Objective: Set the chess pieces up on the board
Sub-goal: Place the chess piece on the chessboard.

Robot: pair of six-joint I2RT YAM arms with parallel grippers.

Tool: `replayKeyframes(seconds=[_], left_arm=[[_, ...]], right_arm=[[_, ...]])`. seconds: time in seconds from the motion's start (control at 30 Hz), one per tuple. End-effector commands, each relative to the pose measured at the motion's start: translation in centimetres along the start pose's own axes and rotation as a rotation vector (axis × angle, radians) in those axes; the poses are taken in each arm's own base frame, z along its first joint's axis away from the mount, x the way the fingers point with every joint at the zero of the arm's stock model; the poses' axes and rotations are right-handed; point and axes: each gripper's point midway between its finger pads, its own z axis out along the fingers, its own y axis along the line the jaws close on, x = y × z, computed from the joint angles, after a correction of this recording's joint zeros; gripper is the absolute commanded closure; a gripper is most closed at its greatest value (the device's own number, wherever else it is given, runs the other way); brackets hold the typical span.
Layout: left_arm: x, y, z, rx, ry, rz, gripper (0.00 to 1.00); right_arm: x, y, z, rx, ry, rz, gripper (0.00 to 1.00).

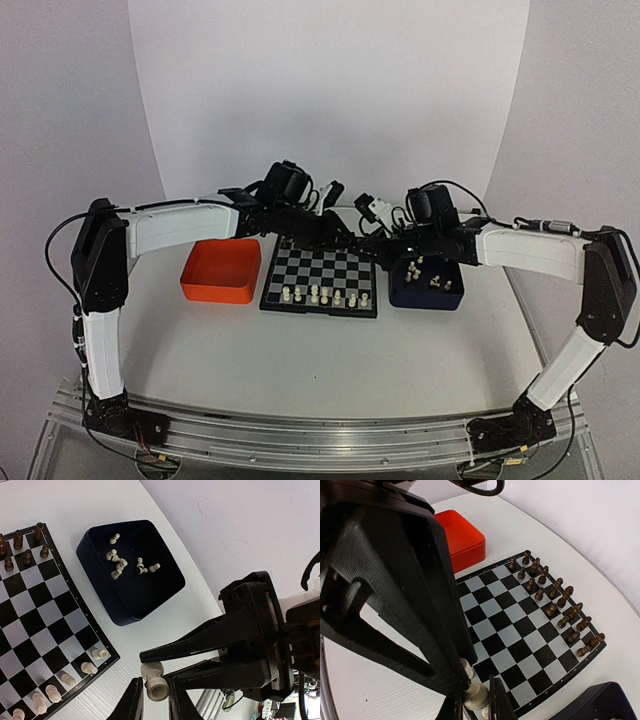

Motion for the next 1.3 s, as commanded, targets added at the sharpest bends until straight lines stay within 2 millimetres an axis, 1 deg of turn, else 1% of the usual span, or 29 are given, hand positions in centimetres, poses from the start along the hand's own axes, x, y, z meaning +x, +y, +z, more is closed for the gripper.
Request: replayKeyframes(seconds=[0.0,0.03,0.1,0.13,0.17,0.27,0.3,0.4,0.43,0.47,0.5,0.6,0.67,0.7,0.8,0.9,1.0,1.1,1.2,1.27], left_arm=[[-0.9,-0.9,0.1,0.04,-0.017,0.012,0.94],[-0.9,-0.9,0.0,0.042,-0.018,0.014,0.99],[-0.9,-1.0,0.0,0.045,-0.02,0.016,1.0],[-0.9,-1.1,-0.1,0.046,-0.021,0.017,1.0],[-0.9,-1.1,-0.2,0.044,-0.025,0.017,1.0],[-1.5,-0.6,-0.7,-0.005,-0.055,0.021,1.0],[-1.7,-0.4,-0.9,-0.026,-0.066,0.023,1.0],[-2.7,0.4,-2.3,-0.118,-0.117,0.043,1.0],[-3.1,0.7,-3.0,-0.155,-0.137,0.051,1.0],[-3.3,1.0,-3.6,-0.192,-0.152,0.055,1.0],[-3.4,1.3,-4.3,-0.222,-0.163,0.057,1.0],[-3.4,2.5,-6.5,-0.33,-0.207,0.06,1.0],[-3.3,3.5,-8.6,-0.424,-0.237,0.052,1.0],[-3.1,4.4,-9.7,-0.487,-0.249,0.041,1.0],[-1.1,7.0,-12.1,-0.655,-0.219,-0.001,1.0],[1.4,9.1,-13.6,-0.763,-0.159,-0.045,1.0],[4.4,11.3,-13.8,-0.826,-0.07,-0.077,1.0],[6.5,13.2,-13.2,-0.848,0.0,-0.111,1.0],[7.5,15.0,-12.2,-0.868,0.039,-0.129,1.0],[7.5,15.9,-11.6,-0.866,0.053,-0.143,1.0]], right_arm=[[-2.2,0.7,-1.3,-0.001,-0.07,-0.047,1.0],[-2.1,0.7,-1.3,-0.002,-0.069,-0.047,1.0],[-2.1,0.6,-1.2,0.001,-0.067,-0.041,0.99],[-2.0,0.6,-1.1,0.002,-0.065,-0.037,0.96],[-2.0,0.5,-1.1,0.004,-0.064,-0.032,0.91],[-1.8,0.4,-1.1,0.016,-0.061,-0.005,0.69],[-1.8,0.3,-1.1,0.018,-0.059,0.006,0.6],[-1.3,0.5,-1.1,0.012,-0.051,0.029,0.37],[-1.2,0.6,-1.3,0.011,-0.052,0.036,0.27],[-1.0,0.7,-1.4,0.008,-0.05,0.043,0.21],[-0.9,0.9,-1.6,0.006,-0.05,0.05,0.18],[-0.6,1.2,-2.4,0.009,-0.055,0.076,0.14],[-0.4,1.3,-2.9,0.013,-0.057,0.093,0.13],[-0.3,1.3,-3.1,0.016,-0.056,0.1,0.12],[0.3,0.8,-3.7,0.06,-0.053,0.124,0.12],[1.0,0.0,-4.2,0.124,-0.044,0.142,0.12],[1.7,-0.6,-4.7,0.175,-0.03,0.152,0.11],[2.3,-0.8,-5.0,0.196,-0.01,0.169,0.11],[3.0,-0.9,-5.1,0.205,0.015,0.178,0.11],[3.4,-0.8,-5.2,0.207,0.027,0.184,0.11]])
